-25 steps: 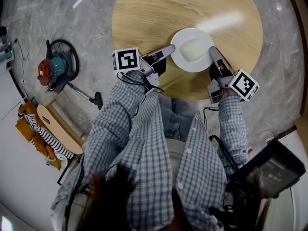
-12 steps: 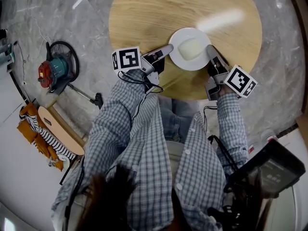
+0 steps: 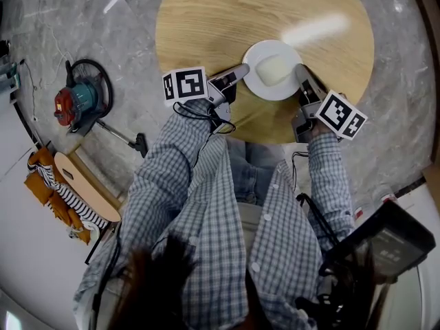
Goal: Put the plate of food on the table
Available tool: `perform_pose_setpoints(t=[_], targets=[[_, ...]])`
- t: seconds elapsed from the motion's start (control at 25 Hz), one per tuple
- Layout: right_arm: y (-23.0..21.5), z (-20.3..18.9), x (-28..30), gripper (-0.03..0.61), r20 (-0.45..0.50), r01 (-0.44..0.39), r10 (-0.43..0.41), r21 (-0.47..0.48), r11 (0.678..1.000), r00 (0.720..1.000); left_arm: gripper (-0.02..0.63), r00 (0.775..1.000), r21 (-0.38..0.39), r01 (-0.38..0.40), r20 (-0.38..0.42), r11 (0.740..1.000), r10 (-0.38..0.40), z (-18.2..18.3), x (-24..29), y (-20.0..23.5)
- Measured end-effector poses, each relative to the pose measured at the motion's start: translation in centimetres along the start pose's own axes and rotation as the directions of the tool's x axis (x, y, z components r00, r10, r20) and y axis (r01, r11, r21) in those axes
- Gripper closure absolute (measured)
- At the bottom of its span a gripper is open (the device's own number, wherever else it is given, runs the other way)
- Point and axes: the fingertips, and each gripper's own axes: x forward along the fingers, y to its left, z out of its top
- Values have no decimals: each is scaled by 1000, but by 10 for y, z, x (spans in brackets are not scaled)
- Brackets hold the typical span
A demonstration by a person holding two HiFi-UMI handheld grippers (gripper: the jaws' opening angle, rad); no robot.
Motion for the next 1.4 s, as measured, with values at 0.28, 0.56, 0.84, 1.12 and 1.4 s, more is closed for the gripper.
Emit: perform_pose_setpoints(t=[0.28, 0.56, 0.84, 1.12, 1.4], targets=[[4, -6, 6, 551, 12, 2, -3, 45, 999, 1000, 592, 999, 55, -39, -19, 998, 40, 1, -7, 6], [5, -8, 9, 551, 21, -6, 4, 76, 997, 1000, 591, 994, 129, -102, -26, 986, 106, 5, -8, 10], [6, -7, 8, 551, 27, -16, 14, 81, 997, 1000, 520, 994, 130, -106, -8, 986, 108, 8, -11, 7], [6, -4, 6, 551, 27, 6, -5, -14, 1000, 1000, 520, 993, 141, -120, -1, 983, 121, 8, -8, 7], [10, 1, 9, 543, 20, 60, -58, -176, 982, 998, 523, 987, 158, -160, -1, 974, 162, 10, -8, 10]])
